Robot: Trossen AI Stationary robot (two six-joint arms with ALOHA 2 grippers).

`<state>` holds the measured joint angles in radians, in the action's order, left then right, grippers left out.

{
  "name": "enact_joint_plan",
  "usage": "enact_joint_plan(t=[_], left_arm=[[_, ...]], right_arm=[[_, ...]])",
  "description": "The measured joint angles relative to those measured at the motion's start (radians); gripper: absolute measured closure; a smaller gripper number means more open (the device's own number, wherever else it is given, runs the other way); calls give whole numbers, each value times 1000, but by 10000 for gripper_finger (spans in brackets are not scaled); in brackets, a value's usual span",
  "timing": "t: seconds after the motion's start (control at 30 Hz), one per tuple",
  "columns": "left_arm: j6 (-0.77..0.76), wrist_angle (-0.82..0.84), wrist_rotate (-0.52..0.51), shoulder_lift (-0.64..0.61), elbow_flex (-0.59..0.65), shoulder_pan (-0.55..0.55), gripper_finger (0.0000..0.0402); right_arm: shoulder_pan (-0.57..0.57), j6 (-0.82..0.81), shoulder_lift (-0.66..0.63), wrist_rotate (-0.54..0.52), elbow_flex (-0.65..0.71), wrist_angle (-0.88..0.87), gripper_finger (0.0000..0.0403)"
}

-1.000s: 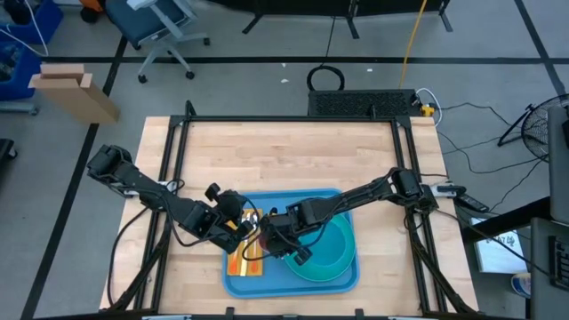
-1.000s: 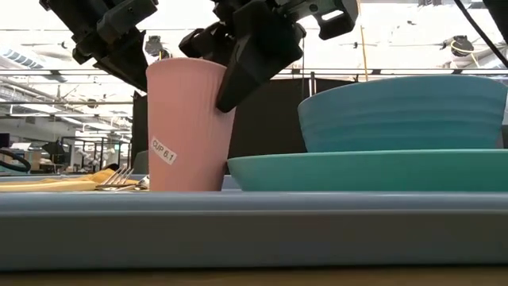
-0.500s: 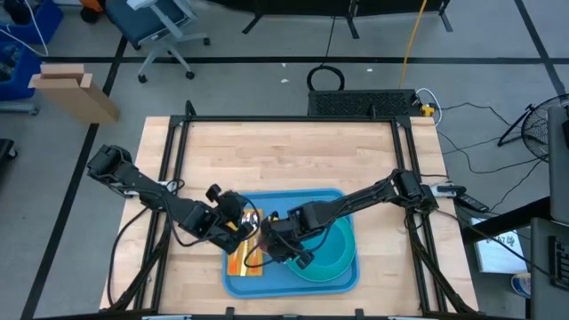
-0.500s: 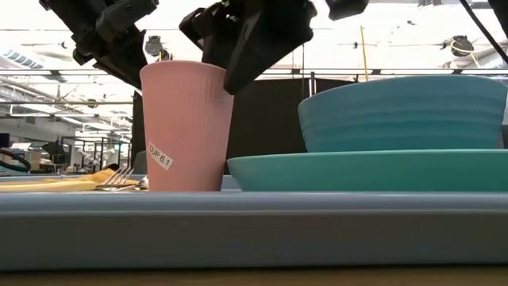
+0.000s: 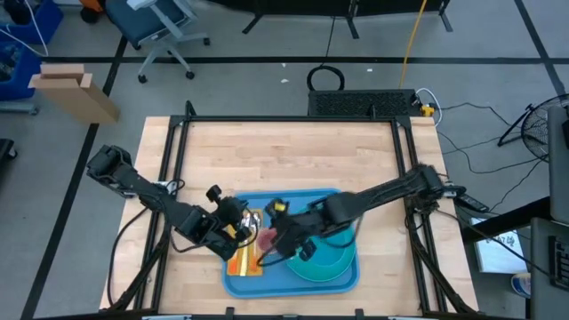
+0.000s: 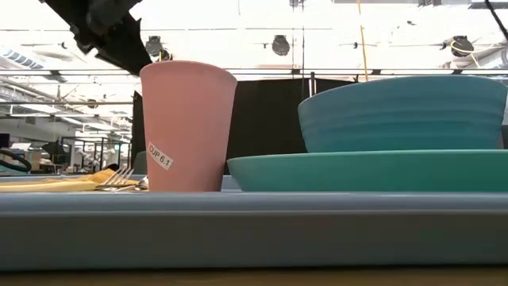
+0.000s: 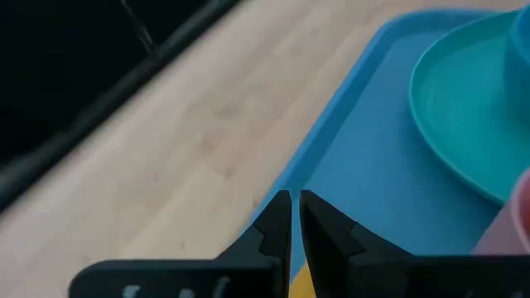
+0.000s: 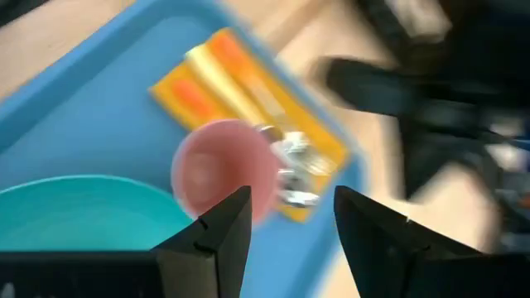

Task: Set up tray
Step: Return to Home Position

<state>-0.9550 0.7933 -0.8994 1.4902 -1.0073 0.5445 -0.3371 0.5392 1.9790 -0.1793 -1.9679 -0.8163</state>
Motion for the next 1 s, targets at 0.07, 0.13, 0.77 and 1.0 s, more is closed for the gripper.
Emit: enact_joint_plan(t=[0.07,0.13,0.77,1.0], left_arm=[[40,-10,-52,0,0,28,369],[102,-34,-93,0,0,59,369],[1360,-673,575,-352,1,-168,397],[1333,-608,765,-532,57,-315,400]], right_arm=[[4,-5,-61,-29,1,-8,242],[18,-42,-133,-11,18,-18,254],[57,-238,-929,85,815,484,401],[95,-311,-1202,125,1034,554,402]])
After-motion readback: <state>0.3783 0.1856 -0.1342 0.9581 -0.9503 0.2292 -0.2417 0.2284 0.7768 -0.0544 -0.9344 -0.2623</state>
